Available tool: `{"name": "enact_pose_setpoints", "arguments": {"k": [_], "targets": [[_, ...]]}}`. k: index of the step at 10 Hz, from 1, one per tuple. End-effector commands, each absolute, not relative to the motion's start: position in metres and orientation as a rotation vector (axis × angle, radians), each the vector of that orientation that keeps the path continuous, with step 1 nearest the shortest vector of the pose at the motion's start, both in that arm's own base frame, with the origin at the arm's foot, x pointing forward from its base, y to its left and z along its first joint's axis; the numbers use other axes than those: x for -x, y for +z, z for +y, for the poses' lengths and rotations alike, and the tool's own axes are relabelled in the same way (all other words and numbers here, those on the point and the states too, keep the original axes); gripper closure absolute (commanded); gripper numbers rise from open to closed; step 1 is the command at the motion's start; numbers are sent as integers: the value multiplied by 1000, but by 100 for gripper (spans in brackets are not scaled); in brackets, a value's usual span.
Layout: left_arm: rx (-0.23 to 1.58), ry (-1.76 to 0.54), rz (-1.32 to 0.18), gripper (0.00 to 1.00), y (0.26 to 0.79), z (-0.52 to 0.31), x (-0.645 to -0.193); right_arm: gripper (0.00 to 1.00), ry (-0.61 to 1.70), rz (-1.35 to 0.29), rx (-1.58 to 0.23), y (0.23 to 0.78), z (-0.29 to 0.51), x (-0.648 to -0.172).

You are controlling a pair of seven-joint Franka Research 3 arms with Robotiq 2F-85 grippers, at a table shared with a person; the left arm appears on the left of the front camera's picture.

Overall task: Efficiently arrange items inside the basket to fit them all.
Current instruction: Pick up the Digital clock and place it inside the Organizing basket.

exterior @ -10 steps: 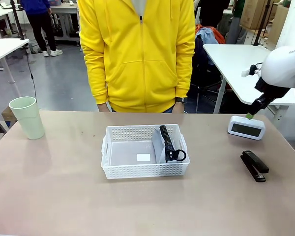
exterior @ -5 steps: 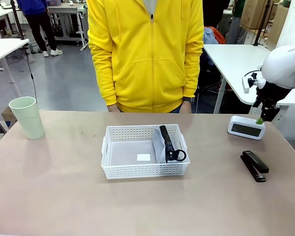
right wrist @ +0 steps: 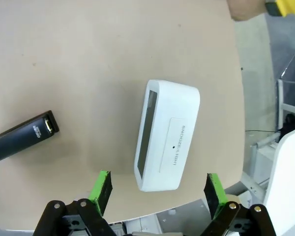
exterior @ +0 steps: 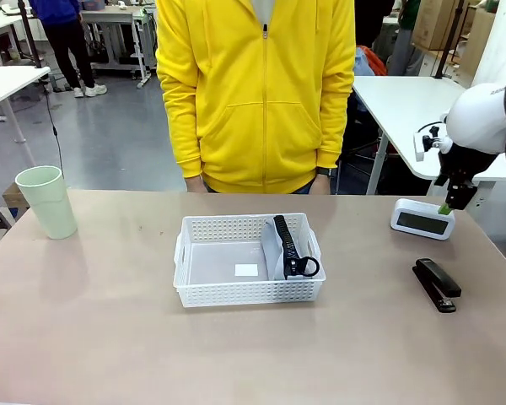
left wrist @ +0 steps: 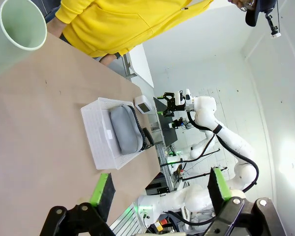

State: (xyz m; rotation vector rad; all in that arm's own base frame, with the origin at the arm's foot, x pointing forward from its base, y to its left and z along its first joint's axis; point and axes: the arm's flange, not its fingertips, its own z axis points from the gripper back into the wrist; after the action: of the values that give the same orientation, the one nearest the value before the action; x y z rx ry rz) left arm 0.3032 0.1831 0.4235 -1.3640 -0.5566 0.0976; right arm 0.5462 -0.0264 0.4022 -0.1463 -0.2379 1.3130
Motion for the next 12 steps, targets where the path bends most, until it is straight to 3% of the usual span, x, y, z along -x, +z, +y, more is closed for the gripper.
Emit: {"name": "enact_pose_setpoints", "arguments": {"k": [1,7,12], "targets": [[1382,81,-587,0,425,182,-304,0,1353,-238,175,395,-25,-558],[1382,81,-587,0,425,182,-304,0,1348,-132,-12,341,-38,-621],[1382,81,-587,0,425,182,-304,0,1274,-50,-144,312,-41,-639]]}}
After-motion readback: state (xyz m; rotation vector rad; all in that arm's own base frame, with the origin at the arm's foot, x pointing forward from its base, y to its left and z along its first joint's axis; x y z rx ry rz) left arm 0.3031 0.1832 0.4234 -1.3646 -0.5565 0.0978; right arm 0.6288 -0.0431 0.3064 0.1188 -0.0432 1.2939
